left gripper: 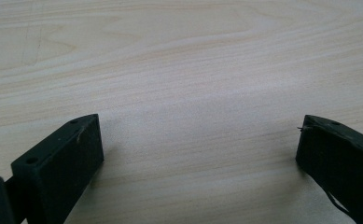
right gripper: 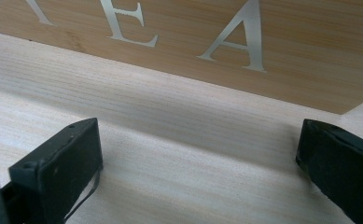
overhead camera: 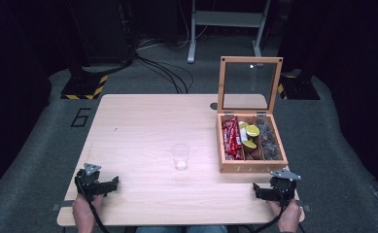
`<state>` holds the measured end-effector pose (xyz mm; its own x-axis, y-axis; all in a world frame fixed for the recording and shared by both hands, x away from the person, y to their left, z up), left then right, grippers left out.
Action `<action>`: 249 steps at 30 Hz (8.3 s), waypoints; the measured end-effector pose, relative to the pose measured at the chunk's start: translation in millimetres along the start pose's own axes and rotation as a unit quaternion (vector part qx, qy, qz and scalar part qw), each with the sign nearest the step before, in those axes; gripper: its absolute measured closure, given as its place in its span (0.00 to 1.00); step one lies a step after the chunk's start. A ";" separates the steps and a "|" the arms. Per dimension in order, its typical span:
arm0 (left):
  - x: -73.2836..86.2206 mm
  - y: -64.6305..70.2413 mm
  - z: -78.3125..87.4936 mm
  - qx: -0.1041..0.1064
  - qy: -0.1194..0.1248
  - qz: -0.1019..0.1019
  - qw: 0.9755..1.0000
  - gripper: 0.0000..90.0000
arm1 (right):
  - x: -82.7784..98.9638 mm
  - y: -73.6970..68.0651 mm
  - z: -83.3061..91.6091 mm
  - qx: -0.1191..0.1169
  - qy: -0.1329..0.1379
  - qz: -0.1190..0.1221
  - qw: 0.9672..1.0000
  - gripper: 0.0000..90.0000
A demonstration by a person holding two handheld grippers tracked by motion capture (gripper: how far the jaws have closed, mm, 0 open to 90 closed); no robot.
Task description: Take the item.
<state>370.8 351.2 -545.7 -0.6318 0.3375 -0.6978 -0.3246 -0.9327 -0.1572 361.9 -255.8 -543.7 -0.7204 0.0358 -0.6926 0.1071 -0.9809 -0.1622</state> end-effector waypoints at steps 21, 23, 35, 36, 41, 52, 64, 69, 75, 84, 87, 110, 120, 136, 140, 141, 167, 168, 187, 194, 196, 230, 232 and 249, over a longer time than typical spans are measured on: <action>0.1 0.3 -0.4 -0.002 0.004 0.001 1.000 0.00 | -5.5 2.1 17.6 0.010 -0.003 -0.011 1.000 0.01; 0.1 0.3 -0.3 -0.001 0.003 0.001 1.000 0.00 | -7.5 1.2 20.9 0.002 0.001 -0.014 1.000 0.02; 0.1 0.3 -0.3 -0.001 0.003 0.001 1.000 0.01 | -20.5 -3.3 39.9 -0.011 0.007 -0.003 1.000 0.05; 0.1 0.3 -0.3 -0.001 0.003 0.001 1.000 0.00 | -20.5 -3.3 39.9 -0.011 0.007 -0.003 1.000 0.05; 0.1 0.4 -0.3 -0.001 0.003 0.001 1.000 0.01 | -25.3 -4.9 45.9 -0.014 0.008 0.001 1.000 0.05; 0.1 0.4 -0.3 -0.001 0.003 0.001 1.000 0.00 | -39.9 -6.3 56.7 -0.020 0.018 0.006 1.000 0.05; 0.1 0.4 -0.3 -0.001 0.003 0.001 1.000 0.01 | -59.5 -7.0 64.3 -0.024 0.027 0.010 0.999 0.05; 0.1 0.5 -0.4 -0.001 0.004 0.002 1.000 0.01 | -68.1 -4.9 64.4 -0.028 0.028 0.008 0.999 0.06; 0.1 0.4 -0.3 -0.001 0.003 0.001 1.000 0.01 | -81.4 -1.7 62.5 -0.030 0.028 0.012 0.999 0.06; 0.1 0.4 -0.4 -0.001 0.004 0.001 1.000 0.00 | -99.8 1.2 52.6 -0.036 0.021 0.011 0.999 0.19; 0.1 0.4 -0.4 -0.001 0.004 0.001 1.000 0.00 | -106.9 3.2 45.9 -0.032 0.015 0.002 0.999 0.37; 0.1 0.4 -0.3 -0.001 0.003 0.001 1.000 0.01 | -122.0 12.5 0.7 -0.009 -0.050 -0.033 0.998 0.60; 0.1 0.5 -0.3 -0.001 0.003 0.001 1.000 0.01 | -122.5 7.5 -10.1 0.005 -0.074 -0.026 0.997 0.81; 0.1 0.5 -0.3 -0.002 0.004 0.001 1.000 0.01 | -124.0 11.0 -0.5 0.007 -0.048 -0.020 0.999 0.91; 0.1 0.5 -0.3 -0.002 0.004 0.001 1.000 0.01 | -124.0 10.0 2.9 0.006 -0.041 -0.016 0.999 0.92; 0.1 0.5 -0.3 -0.001 0.004 0.001 1.000 0.01 | -124.5 9.6 4.6 0.004 -0.039 -0.016 0.999 0.92; 0.1 0.3 -0.3 -0.001 0.003 0.001 1.000 0.01 | -138.2 -14.8 43.9 -0.011 0.015 0.018 1.000 0.92; 0.1 0.3 -0.3 -0.001 0.003 0.001 1.000 0.01 | -138.7 -16.4 44.8 -0.012 0.017 0.019 1.000 0.92; 0.1 0.4 -0.3 -0.001 0.003 0.001 1.000 0.01 | -145.4 -58.0 54.0 -0.047 0.031 0.067 0.996 0.93; 0.1 0.4 -0.3 -0.001 0.003 0.001 1.000 0.01 | -146.1 -73.7 56.0 -0.062 0.033 0.083 0.994 0.93; 0.1 0.4 -0.3 -0.001 0.003 0.001 1.000 0.01 | -146.6 -79.8 56.7 -0.067 0.035 0.089 0.993 0.93; 0.1 0.4 -0.3 -0.001 0.003 0.001 1.000 0.01 | -146.1 -162.4 54.9 -0.145 0.039 0.161 0.975 0.93; 0.1 0.4 -0.3 -0.001 0.003 0.001 1.000 0.01 | -145.6 -167.2 54.1 -0.149 0.037 0.164 0.974 0.93; 0.1 0.4 -0.3 -0.001 0.003 0.001 1.000 0.01 | -143.3 -204.2 42.7 -0.188 0.027 0.189 0.964 0.94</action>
<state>370.8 350.9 -546.1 -0.6278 0.3343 -0.7029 -0.3216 -0.9338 -0.1569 414.0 -68.9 -381.4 -0.5458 -0.2897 -0.7863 0.6021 -0.7882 -0.1275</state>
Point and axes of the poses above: each handheld gripper's, and its own axes: z roughly backward along the jaws, x roughly out of its underside, y roughly to its right, the point moved 2 cm from there along -z, roughly forward along the jaws, and after that the axes turned 13 degrees about -z, right-handed, at the moved point
